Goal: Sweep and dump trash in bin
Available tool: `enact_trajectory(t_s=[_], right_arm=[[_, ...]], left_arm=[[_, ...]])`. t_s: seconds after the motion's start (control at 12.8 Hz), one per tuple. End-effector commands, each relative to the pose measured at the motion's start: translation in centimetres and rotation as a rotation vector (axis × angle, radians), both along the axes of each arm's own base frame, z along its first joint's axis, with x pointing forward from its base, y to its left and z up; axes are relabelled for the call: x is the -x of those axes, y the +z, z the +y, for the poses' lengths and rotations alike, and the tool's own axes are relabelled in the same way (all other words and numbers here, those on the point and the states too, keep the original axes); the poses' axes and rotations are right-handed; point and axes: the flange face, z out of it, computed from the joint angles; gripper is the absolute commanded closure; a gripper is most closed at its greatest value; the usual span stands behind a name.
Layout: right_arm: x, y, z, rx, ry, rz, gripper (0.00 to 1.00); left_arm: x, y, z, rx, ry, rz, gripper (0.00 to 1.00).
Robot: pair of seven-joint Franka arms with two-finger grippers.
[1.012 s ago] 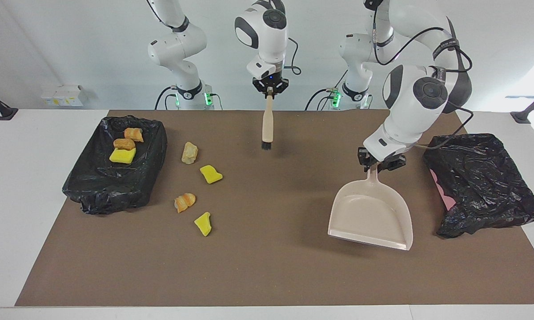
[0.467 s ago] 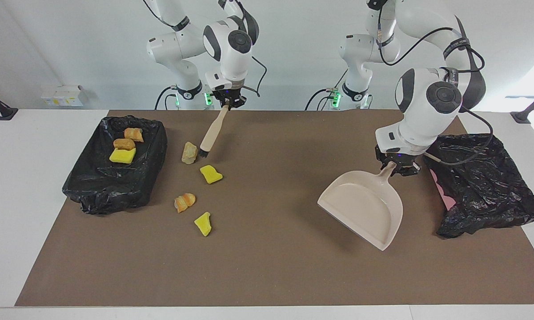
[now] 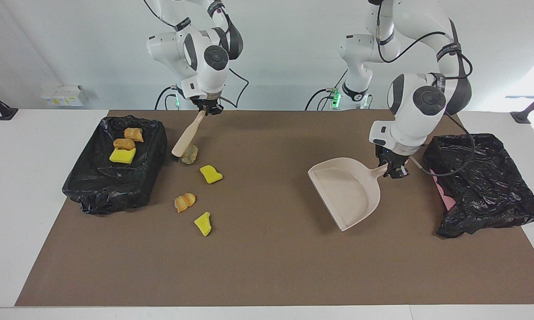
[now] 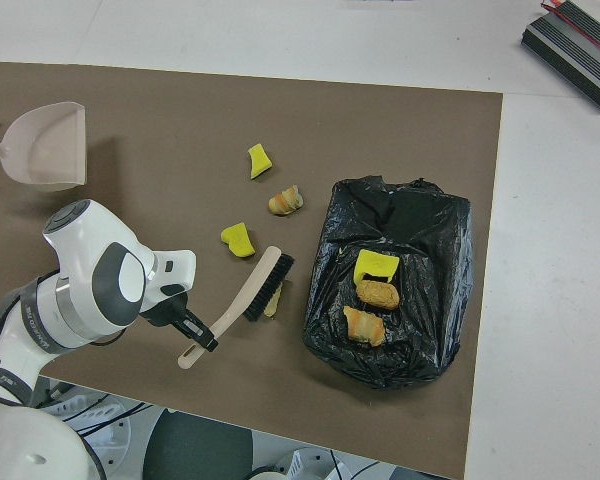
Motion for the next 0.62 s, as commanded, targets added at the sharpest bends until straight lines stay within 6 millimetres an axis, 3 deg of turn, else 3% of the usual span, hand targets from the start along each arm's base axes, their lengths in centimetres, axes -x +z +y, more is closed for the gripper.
enact_trajectory(t_s=[0.0, 0.31, 0.47, 0.55], right_arm=[[2.3, -1.1, -2.6, -0.005, 0.014, 0.010, 1.00], [1.3, -2.2, -1.8, -0.097, 0.009, -0.011, 1.00], [-0.4, -3.8, -0.8, -0.178, -0.013, -0.035, 1.00], [-1.8, -3.3, 0.0, -0.196, -0.006, -0.050, 1.00]], left_arm=[[2.3, -1.1, -4.1, -0.055, -0.135, -0.026, 1.00], [6.0, -2.2, -8.1, -0.073, -0.244, -0.037, 1.00], [8.5, -4.3, -11.5, -0.131, -0.336, -0.039, 1.00], [9.1, -4.8, -11.8, -0.127, -0.305, -0.055, 1.00]])
